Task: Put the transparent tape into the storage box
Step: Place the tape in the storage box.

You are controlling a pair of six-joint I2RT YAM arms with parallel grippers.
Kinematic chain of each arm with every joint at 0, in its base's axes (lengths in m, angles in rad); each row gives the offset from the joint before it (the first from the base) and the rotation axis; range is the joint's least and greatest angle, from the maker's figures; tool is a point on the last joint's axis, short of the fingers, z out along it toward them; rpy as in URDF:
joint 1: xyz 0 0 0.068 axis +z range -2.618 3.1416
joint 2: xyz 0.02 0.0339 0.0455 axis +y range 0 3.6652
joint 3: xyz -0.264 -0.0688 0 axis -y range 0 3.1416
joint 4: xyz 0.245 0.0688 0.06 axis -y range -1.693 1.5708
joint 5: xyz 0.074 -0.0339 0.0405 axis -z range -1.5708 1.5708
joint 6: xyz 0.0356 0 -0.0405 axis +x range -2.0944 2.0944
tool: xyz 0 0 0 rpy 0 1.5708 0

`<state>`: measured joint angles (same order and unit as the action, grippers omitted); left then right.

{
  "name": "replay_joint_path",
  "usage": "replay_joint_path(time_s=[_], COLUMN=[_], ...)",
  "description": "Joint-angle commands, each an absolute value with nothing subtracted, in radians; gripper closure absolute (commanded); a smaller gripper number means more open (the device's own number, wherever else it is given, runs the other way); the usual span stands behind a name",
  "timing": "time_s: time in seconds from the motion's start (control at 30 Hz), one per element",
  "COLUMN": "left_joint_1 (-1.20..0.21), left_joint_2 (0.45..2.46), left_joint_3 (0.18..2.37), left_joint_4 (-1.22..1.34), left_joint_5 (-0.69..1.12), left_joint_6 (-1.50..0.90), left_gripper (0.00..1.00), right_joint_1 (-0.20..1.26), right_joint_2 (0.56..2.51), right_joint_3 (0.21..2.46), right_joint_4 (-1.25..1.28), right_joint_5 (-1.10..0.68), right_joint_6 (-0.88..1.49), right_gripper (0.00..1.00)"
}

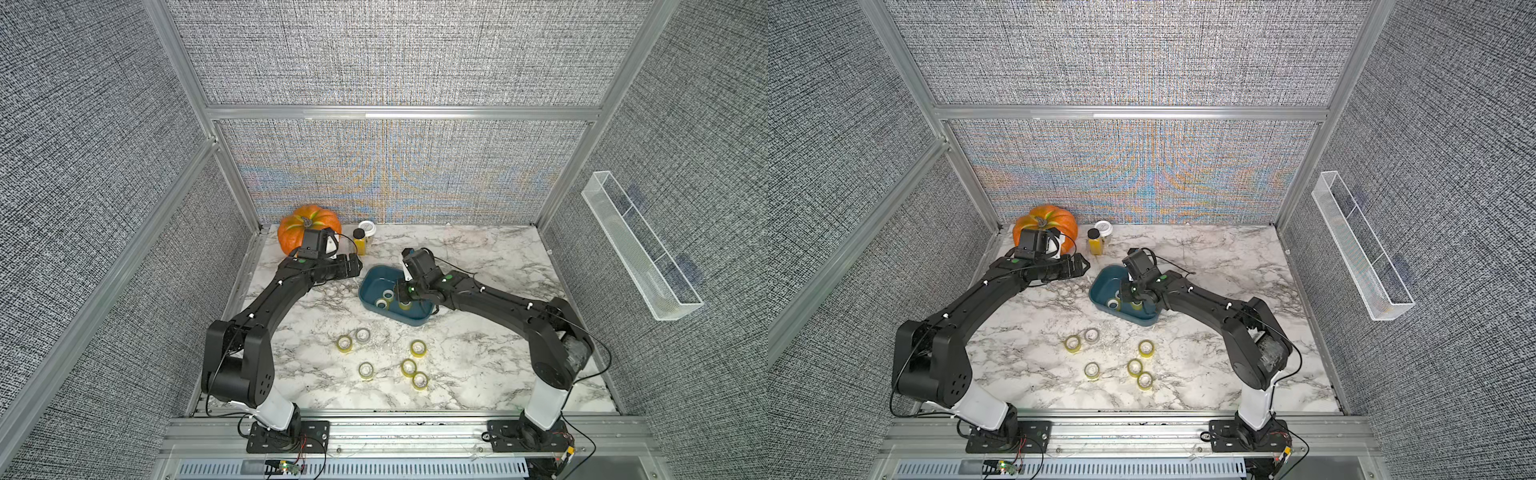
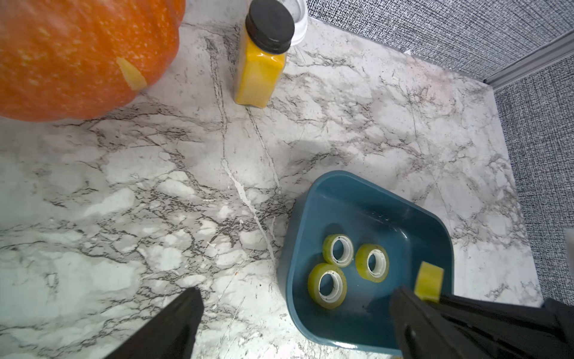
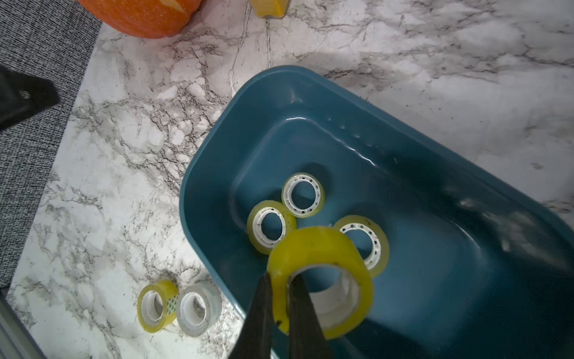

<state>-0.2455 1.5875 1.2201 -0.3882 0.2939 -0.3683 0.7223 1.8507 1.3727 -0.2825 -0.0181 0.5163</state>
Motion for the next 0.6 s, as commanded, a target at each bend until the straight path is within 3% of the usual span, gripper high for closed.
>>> replay_joint_path(time_s=[0.0,0.37,0.4,0.43,0.53,0.57], left_joint_1=[-0.242,-0.235,-0.235,-0.235,-0.235,-0.235], left_joint_2=[1.569,1.539,1.537,1.536,1.531,1.528], left_joint_3=[1.213,1.197,1.198,1.198,1.198,1.197], left_joint_4=[-0.353,-0.336,-0.336,-0.337,-0.339,-0.336], left_joint_5=[0.281,0.259,0.256,0.251,0.250,0.254], left_joint_6=[-0.378,-0.404,-0.401,-0.399,-0.394,-0.394], left_gripper=[0.01,0.00,0.00,0.00,0.00,0.00], right_joint_1=[0.729,0.727,0.727,0.727,0.727,0.727], right_joint_2=[1.904,2.179,2.206,2.229,2.244,2.237], right_joint_3=[1.431,1.743,1.778,1.812,1.844,1.840], right_joint_4=[-0.275,-0.350,-0.373,-0.399,-0.422,-0.419], right_joint_5=[-0.045,-0.038,-0.035,-0.034,-0.025,-0.023], right_joint_6=[0.501,0.479,0.477,0.474,0.471,0.471], right_gripper=[1.00,0.97,0.92,0.78,0.53,0.39])
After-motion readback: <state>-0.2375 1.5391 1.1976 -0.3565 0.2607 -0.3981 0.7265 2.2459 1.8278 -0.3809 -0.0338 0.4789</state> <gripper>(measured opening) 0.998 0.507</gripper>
